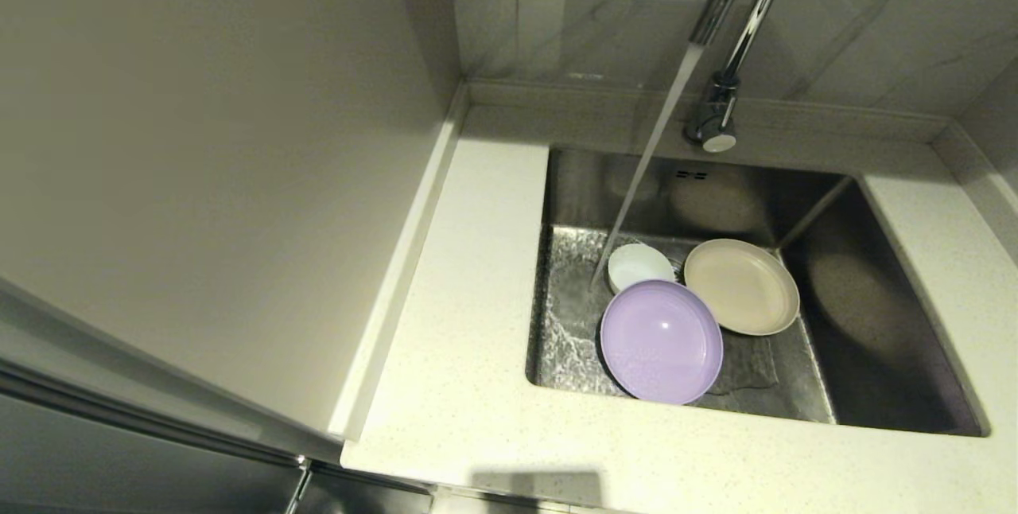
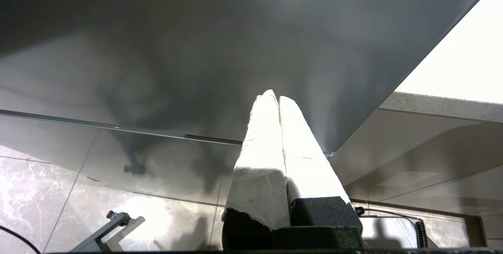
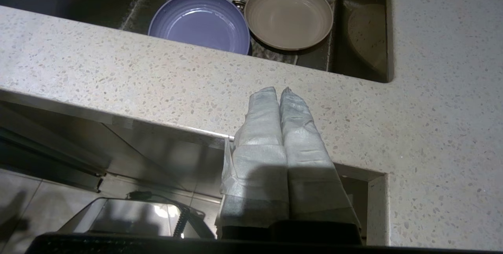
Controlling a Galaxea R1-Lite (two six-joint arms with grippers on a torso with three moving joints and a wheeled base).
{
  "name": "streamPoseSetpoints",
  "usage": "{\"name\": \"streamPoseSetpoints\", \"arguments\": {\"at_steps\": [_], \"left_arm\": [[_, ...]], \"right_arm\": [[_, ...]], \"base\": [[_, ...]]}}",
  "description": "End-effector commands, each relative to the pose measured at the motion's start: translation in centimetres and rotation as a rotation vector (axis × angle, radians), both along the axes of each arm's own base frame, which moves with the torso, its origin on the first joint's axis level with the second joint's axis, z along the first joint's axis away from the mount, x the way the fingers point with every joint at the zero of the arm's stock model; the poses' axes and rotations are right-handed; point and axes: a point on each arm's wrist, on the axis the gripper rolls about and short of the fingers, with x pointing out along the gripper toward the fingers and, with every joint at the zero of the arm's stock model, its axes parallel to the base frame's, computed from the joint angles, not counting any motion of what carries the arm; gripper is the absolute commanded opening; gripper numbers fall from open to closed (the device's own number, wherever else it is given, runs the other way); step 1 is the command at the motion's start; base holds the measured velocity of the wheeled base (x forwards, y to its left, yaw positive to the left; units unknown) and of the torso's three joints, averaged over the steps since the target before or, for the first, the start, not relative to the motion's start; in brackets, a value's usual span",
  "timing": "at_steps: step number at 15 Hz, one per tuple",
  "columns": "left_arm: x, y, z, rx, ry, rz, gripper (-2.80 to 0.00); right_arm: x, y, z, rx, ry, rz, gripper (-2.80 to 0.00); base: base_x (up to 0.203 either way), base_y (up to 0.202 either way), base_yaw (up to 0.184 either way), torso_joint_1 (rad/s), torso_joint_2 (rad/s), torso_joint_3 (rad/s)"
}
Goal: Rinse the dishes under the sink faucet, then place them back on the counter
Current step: Wait for the water to rinse the bowl
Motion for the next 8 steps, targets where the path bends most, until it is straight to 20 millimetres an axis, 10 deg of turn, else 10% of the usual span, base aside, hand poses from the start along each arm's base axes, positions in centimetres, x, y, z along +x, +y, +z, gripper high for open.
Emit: {"name": "streamPoseSetpoints", "arguments": {"at_steps": [1,8], "left_arm": [[-0.01,0.00,0.00,-0.001,-0.002,0.000,-2.80],[-0.01,0.00,0.00,-0.001,-0.002,0.000,-2.80]], "right_arm": [[0.01,0.00,0.00,-0.001,0.001,0.001,-2.80],[0.01,0.00,0.00,-0.001,0.002,0.001,-2.80]], "base": [[0.000,0.000,0.000,0.000,0.00,0.000],[0.000,0.000,0.000,0.000,0.00,0.000]]}}
